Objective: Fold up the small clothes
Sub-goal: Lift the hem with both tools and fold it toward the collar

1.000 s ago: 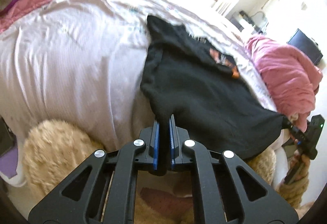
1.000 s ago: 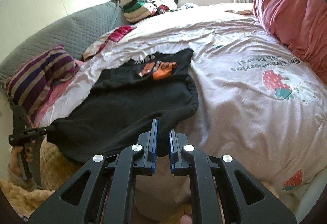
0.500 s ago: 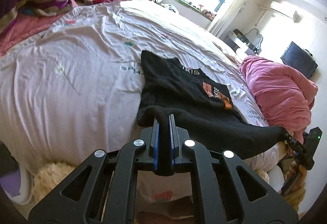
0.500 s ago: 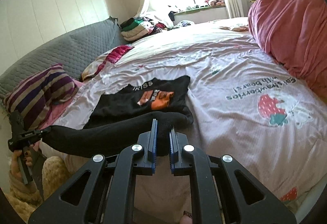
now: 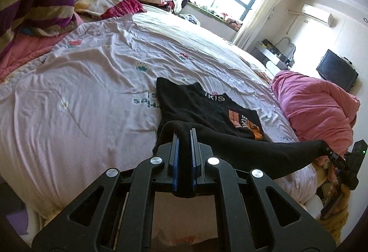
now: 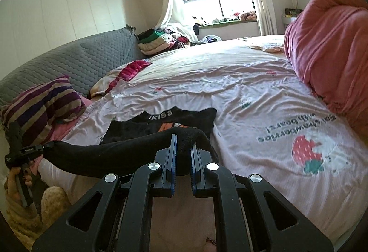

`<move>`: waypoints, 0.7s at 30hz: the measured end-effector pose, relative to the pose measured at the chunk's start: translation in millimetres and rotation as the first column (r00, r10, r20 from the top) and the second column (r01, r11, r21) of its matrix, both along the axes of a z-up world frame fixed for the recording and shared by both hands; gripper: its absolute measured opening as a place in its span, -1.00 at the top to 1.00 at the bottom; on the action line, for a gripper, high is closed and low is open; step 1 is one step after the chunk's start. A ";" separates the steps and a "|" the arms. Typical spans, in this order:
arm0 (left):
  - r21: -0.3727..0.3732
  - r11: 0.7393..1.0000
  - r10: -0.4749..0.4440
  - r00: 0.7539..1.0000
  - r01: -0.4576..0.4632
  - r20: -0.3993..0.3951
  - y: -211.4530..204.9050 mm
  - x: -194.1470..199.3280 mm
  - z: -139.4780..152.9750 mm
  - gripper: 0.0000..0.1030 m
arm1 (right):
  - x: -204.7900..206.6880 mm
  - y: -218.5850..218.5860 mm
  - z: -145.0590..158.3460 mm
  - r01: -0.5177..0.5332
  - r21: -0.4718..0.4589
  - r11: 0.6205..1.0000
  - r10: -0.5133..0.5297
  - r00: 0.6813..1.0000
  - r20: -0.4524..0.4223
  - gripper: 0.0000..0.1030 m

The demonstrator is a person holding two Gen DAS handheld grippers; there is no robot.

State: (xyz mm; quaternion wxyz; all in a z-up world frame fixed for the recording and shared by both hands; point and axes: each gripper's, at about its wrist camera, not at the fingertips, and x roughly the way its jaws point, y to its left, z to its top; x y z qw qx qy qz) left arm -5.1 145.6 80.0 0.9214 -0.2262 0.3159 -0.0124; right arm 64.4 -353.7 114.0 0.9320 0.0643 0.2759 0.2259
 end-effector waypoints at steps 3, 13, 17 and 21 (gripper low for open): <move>0.000 1.000 0.002 1.000 -0.002 0.007 1.4 4.6 2.6 0.95 | 6.5 2.9 3.2 0.000 -0.005 1.000 0.000 1.000 0.008 0.84; 0.016 0.999 0.030 0.999 -0.030 0.019 5.5 29.5 8.6 0.95 | 31.2 11.0 9.9 0.003 -0.013 1.000 -0.003 1.000 0.031 0.84; 0.039 0.999 0.036 0.999 -0.037 0.030 3.8 43.9 11.5 0.95 | 47.7 14.8 9.2 0.017 -0.026 1.000 -0.017 0.999 0.033 0.84; 0.049 0.998 0.043 0.998 -0.045 0.034 3.9 61.8 12.6 0.95 | 66.5 17.1 4.8 0.033 -0.032 0.999 -0.032 0.999 0.022 0.84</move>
